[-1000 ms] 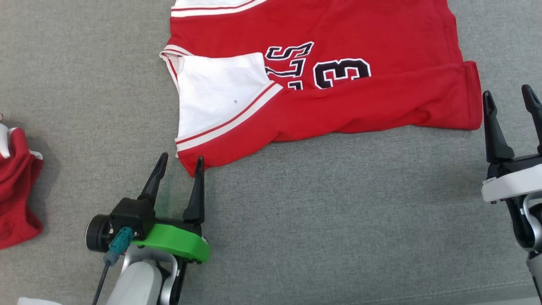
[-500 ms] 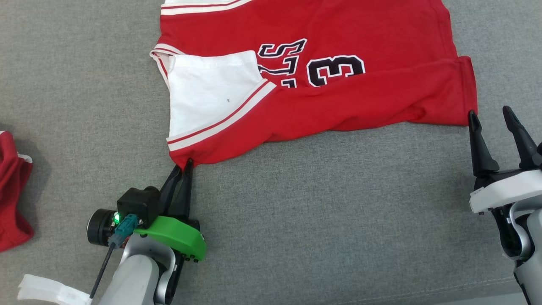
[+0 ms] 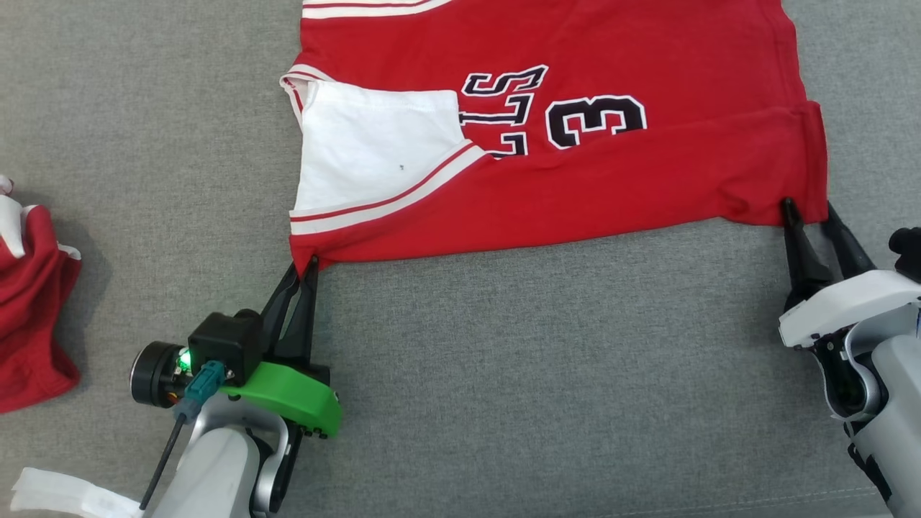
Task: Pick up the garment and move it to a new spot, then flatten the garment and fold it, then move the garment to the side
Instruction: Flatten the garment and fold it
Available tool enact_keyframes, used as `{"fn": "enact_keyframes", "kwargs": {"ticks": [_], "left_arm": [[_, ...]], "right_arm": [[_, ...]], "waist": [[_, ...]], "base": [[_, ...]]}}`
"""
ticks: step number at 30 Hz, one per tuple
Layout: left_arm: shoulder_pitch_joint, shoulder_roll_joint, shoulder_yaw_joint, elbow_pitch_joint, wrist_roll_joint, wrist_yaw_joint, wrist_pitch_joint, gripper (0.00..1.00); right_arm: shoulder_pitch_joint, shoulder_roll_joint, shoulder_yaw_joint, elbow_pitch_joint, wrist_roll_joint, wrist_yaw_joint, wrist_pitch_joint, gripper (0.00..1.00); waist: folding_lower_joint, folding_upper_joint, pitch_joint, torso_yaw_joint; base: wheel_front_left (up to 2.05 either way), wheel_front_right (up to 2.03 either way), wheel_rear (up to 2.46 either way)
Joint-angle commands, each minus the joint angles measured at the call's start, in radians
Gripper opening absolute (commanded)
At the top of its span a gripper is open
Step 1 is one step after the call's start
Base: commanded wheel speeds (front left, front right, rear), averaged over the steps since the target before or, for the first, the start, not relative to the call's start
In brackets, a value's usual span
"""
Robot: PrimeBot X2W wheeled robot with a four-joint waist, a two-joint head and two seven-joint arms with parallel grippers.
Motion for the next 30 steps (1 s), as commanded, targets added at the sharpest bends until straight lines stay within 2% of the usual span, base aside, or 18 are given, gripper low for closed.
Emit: {"fn": "enact_keyframes", "kwargs": {"ticks": [1,6,15,22,30], "left_arm": [[0.003,0.012,0.003,-0.006,0.005,0.007,0.001,0.00],[0.025,0.027,0.000,-0.024,-0.001,0.005,0.011,0.00],[0.151,0.082,-0.009,-0.110,-0.040,0.001,0.110,0.00],[0.264,0.130,-0.040,-0.245,-0.029,0.005,0.165,0.00],[0.372,0.141,-0.087,-0.350,-0.036,0.028,0.246,0.00]], "right_arm": [[-0.002,-0.010,0.028,0.002,0.013,-0.001,0.001,0.00],[0.025,-0.070,0.068,-0.034,0.058,-0.001,0.000,0.00],[0.142,-0.187,0.165,-0.135,0.195,-0.001,0.000,0.00],[0.259,-0.298,0.143,-0.194,0.258,-0.002,0.000,0.00],[0.392,-0.350,0.097,-0.251,0.258,-0.002,0.000,0.00]], "waist": [[0.0000,0.0000,0.000,0.004],[0.0000,0.0000,-0.013,0.006],[0.0000,0.0000,-0.064,-0.008],[0.0000,0.0000,-0.095,-0.003],[0.0000,0.0000,-0.101,0.008]], "base": [[0.00,0.00,0.00],[0.00,0.00,0.00],[0.00,0.00,0.00],[0.00,0.00,0.00],[0.00,0.00,0.00]]}}
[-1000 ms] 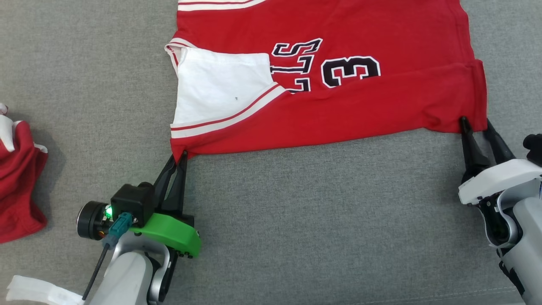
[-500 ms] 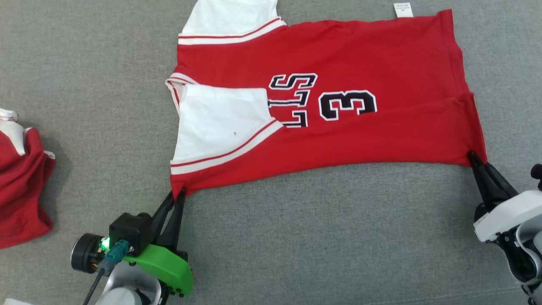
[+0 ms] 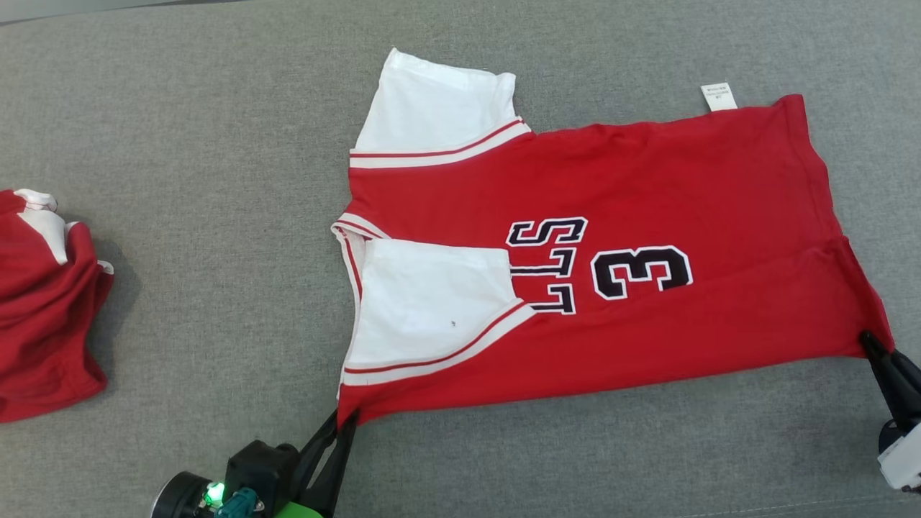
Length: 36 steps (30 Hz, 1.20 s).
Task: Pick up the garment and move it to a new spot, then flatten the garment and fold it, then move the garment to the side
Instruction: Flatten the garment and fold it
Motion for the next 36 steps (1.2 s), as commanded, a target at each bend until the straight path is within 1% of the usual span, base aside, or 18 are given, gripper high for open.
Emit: {"fn": "enact_keyframes", "kwargs": {"ticks": [1,4,8,9,10,11,12,13,16,18,20,24,26,28,29,30,32,36], "left_arm": [[0.020,0.010,0.006,-0.004,-0.009,0.015,0.005,0.00],[0.040,0.005,0.002,0.010,-0.021,0.022,0.019,0.00],[0.041,-0.005,-0.006,0.043,-0.028,0.022,0.025,0.00],[0.038,-0.005,-0.010,0.056,-0.025,0.021,0.023,0.00],[0.035,-0.006,-0.011,0.063,-0.024,0.020,0.020,0.00],[0.031,-0.007,-0.011,0.072,-0.024,0.020,0.015,0.42],[0.029,-0.009,-0.011,0.078,-0.026,0.022,0.013,0.70],[0.028,-0.013,-0.011,0.083,-0.027,0.023,0.007,1.00],[0.028,-0.022,-0.015,0.079,-0.034,0.025,0.003,1.00],[0.029,-0.014,-0.015,0.063,-0.022,0.031,-0.002,1.00],[0.035,-0.011,-0.011,0.036,-0.023,0.036,0.000,1.00],[-0.001,-0.008,0.021,-0.053,-0.033,0.057,0.003,1.00],[-0.037,-0.004,0.043,-0.093,-0.037,0.066,0.024,1.00],[-0.087,0.025,0.068,-0.112,-0.014,0.070,0.044,1.00],[-0.123,0.027,0.080,-0.121,-0.009,0.072,0.055,1.00],[-0.200,0.044,0.093,-0.121,0.008,0.064,0.086,1.00],[-0.293,0.048,0.109,-0.106,-0.006,0.054,0.117,1.00],[-0.505,0.051,0.115,-0.028,-0.034,-0.001,0.204,1.00]], "right_arm": [[0.024,-0.007,-0.008,-0.004,0.007,-0.003,0.000,0.00],[0.050,-0.009,-0.003,0.001,0.006,-0.003,0.000,0.00],[0.054,0.007,0.007,0.021,-0.003,-0.003,0.000,0.00],[0.049,0.010,0.006,0.029,-0.008,-0.003,0.000,0.36],[0.045,0.012,0.004,0.035,-0.012,-0.003,0.000,0.80],[0.039,0.017,-0.005,0.039,-0.019,-0.003,0.000,1.00],[0.032,0.019,-0.015,0.042,-0.029,-0.003,0.000,1.00],[0.029,0.025,-0.029,0.045,-0.041,-0.003,0.000,1.00],[0.038,0.042,-0.052,0.035,-0.064,-0.002,0.000,1.00],[0.048,0.044,-0.075,0.016,-0.091,-0.002,0.000,1.00],[0.048,0.060,-0.106,-0.014,-0.129,-0.002,0.000,1.00],[0.026,0.106,-0.157,-0.089,-0.216,-0.002,0.000,1.00],[0.007,0.141,-0.171,-0.123,-0.252,-0.002,0.000,1.00],[-0.014,0.172,-0.158,-0.139,-0.284,-0.002,0.000,1.00],[-0.035,0.183,-0.144,-0.146,-0.299,-0.002,0.000,1.00],[-0.075,0.202,-0.117,-0.147,-0.325,-0.002,0.000,1.00],[-0.114,0.219,-0.088,-0.142,-0.345,-0.002,0.000,1.00],[-0.193,0.246,-0.057,-0.144,-0.366,-0.002,0.000,1.00]], "waist": [[0.0000,0.0000,0.000,0.003],[0.0000,0.0000,-0.001,0.004],[0.0000,0.0000,-0.009,0.003],[0.0000,0.0000,-0.011,0.003],[0.0000,0.0000,-0.013,0.002],[0.0000,0.0000,-0.015,0.002],[0.0000,0.0000,-0.017,0.001],[0.0000,0.0000,-0.020,0.000],[0.0000,0.0000,-0.036,0.000],[0.0000,0.0000,-0.047,0.000],[0.0000,0.0000,-0.055,-0.002],[0.0000,0.0000,-0.061,-0.005],[0.0000,0.0000,-0.057,-0.010],[0.0000,0.0000,-0.048,-0.018],[0.0000,0.0000,-0.038,-0.024],[0.0000,0.0000,-0.019,-0.031],[0.0000,0.0000,0.005,-0.038],[0.0000,0.0000,0.066,-0.057]], "base": [[0.00,0.00,0.00],[0.00,0.00,0.00],[0.00,0.00,0.00],[0.00,0.00,0.00],[0.00,0.00,0.00],[0.00,0.00,0.00],[0.00,0.00,0.00],[0.00,0.00,0.00],[0.00,0.00,0.00],[0.00,0.00,0.00],[0.00,0.00,0.00],[0.00,0.00,0.00],[0.00,0.00,0.00],[0.00,0.00,0.00],[0.00,0.00,0.00],[0.00,0.00,0.00],[0.00,0.00,0.00],[0.00,0.00,0.00]]}}
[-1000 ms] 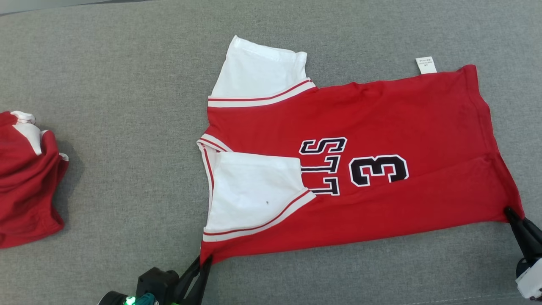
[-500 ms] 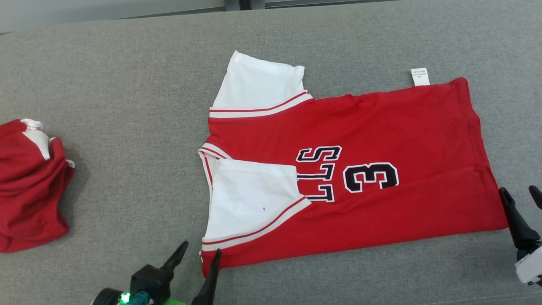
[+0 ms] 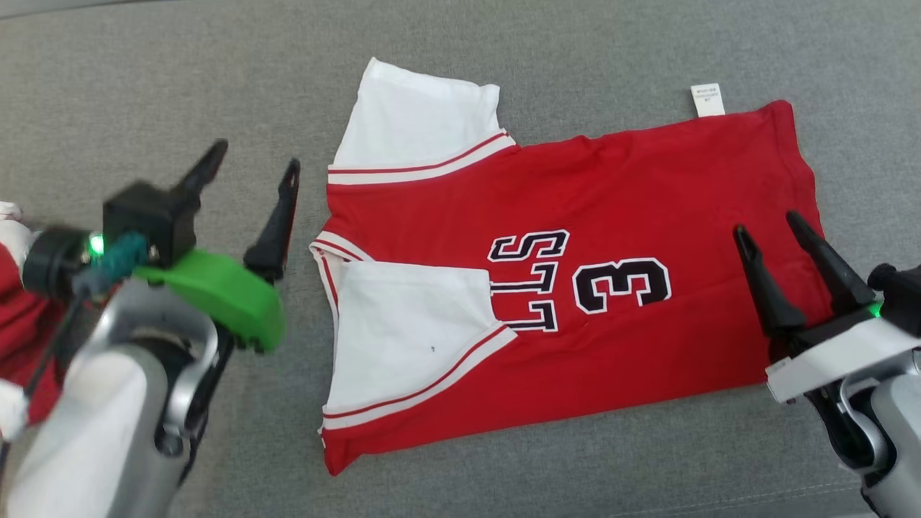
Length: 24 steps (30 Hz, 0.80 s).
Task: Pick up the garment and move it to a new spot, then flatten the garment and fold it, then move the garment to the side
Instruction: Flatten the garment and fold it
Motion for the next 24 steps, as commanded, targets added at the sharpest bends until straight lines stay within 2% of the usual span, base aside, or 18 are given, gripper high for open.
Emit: {"fn": "enact_keyframes", "kwargs": {"ticks": [1,5,9,17,24], "left_arm": [[-0.082,0.000,0.001,0.037,-0.015,-0.020,0.033,1.00],[-0.292,-0.015,-0.014,0.183,-0.056,-0.085,0.134,1.00],[-0.466,-0.012,-0.031,0.338,-0.090,-0.128,0.234,1.00],[-0.684,0.029,-0.072,0.565,-0.087,-0.156,0.406,1.00],[-0.747,0.063,-0.085,0.656,-0.099,-0.162,0.447,1.00]], "right_arm": [[-0.031,0.007,-0.002,-0.006,-0.015,-0.002,0.000,1.00],[-0.077,0.040,-0.001,-0.026,-0.042,-0.002,0.000,1.00],[-0.113,0.061,0.035,-0.024,-0.060,-0.002,0.000,1.00],[-0.157,0.113,0.074,-0.030,-0.058,-0.002,0.000,1.00],[-0.162,0.138,0.066,-0.029,-0.048,-0.002,0.000,1.00]], "waist": [[0.0000,0.0000,0.066,-0.027],[0.0000,0.0000,0.128,-0.063],[0.0000,0.0000,0.180,-0.113],[0.0000,0.0000,0.262,-0.205],[0.0000,0.0000,0.294,-0.245]], "base": [[0.00,0.00,0.00],[0.00,0.00,0.00],[0.00,0.00,0.00],[0.00,0.00,0.00],[0.00,0.00,0.00]]}}
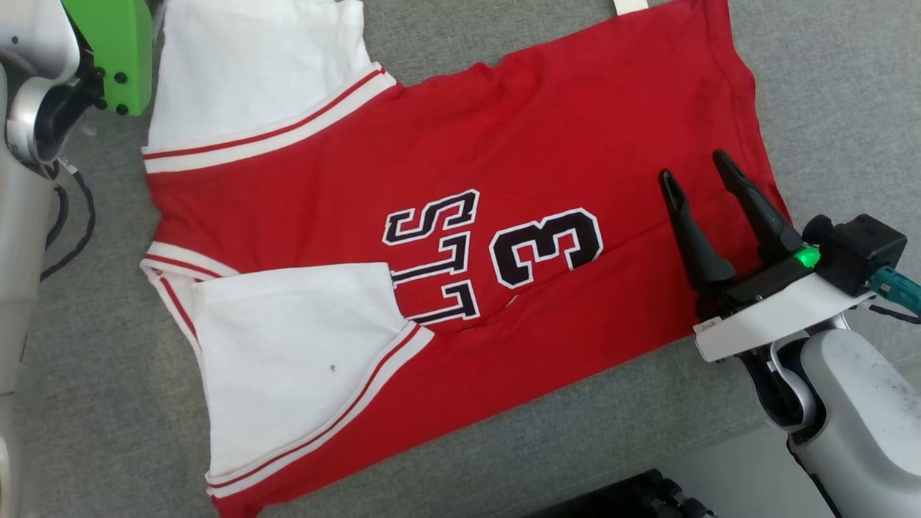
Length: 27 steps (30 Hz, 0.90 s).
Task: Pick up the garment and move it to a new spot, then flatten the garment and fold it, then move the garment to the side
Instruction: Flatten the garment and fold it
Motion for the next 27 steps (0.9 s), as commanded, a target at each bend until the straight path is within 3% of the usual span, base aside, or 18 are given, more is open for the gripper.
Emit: {"fn": "enact_keyframes", "kwargs": {"ticks": [1,15,27], "left_arm": [[-0.020,0.012,0.002,0.009,-0.010,-0.004,-0.005,1.00],[-0.080,0.008,-0.037,0.003,-0.022,-0.011,-0.026,1.00],[-0.046,0.059,-0.071,-0.085,-0.081,-0.013,0.105,1.00]], "right_arm": [[-0.005,0.007,-0.001,0.003,0.003,-0.002,0.000,1.00],[-0.015,0.005,0.001,0.017,0.001,-0.002,0.000,1.00],[-0.013,0.001,0.009,0.021,0.005,-0.002,0.000,1.00]], "waist": [[-0.0001,0.0000,0.038,-0.038],[-0.0001,0.0000,0.042,-0.038],[-0.0001,0.0000,0.049,-0.032]], "base": [[0.00,0.00,0.00],[0.00,0.00,0.00],[0.00,0.00,0.00]]}}
